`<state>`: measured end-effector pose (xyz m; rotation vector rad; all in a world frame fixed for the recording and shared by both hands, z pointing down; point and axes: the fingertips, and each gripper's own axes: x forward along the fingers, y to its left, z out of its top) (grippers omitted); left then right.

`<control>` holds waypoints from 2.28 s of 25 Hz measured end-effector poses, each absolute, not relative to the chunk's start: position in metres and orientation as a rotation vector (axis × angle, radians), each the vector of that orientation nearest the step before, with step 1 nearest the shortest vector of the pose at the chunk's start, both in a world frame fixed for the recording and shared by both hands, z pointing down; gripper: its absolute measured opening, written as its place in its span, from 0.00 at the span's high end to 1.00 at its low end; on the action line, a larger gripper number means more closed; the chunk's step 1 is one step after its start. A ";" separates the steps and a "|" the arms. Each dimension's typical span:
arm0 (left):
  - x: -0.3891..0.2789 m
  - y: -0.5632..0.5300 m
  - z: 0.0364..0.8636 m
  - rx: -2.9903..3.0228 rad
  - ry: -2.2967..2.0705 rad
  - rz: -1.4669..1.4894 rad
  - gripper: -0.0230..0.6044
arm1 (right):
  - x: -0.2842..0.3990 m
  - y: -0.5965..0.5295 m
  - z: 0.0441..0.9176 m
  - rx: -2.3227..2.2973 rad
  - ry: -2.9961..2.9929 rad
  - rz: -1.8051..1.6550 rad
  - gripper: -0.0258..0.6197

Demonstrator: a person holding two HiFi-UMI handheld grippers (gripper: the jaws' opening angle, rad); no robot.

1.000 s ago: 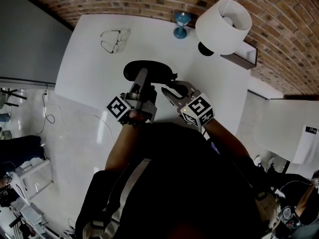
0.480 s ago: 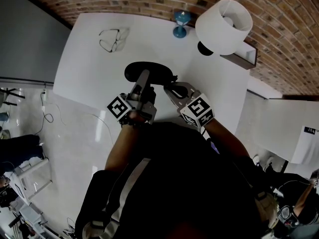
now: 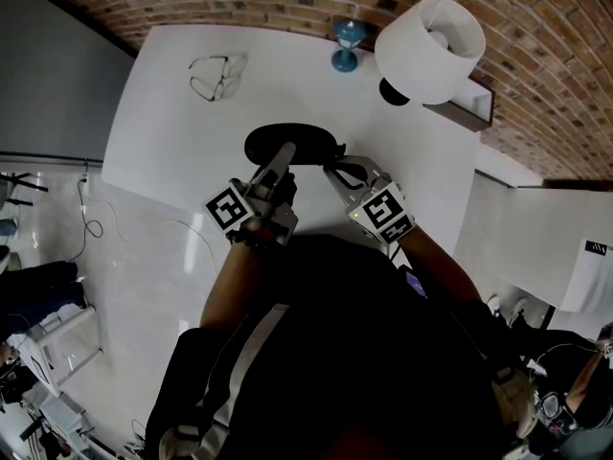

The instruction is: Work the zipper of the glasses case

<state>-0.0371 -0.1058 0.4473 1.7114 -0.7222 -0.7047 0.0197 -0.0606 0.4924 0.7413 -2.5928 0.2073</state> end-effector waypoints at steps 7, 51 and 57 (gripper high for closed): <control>-0.035 -0.095 0.451 1.770 -0.678 -0.624 0.62 | 0.031 -0.065 0.494 0.734 -2.538 0.063 0.95; -0.024 -0.112 0.422 1.990 -0.711 -0.806 0.50 | 0.006 -0.016 0.488 0.407 -2.507 -0.162 0.96; -0.025 -0.111 0.438 1.829 -0.684 -0.796 0.54 | 0.011 -0.019 0.490 0.459 -2.465 -0.159 0.96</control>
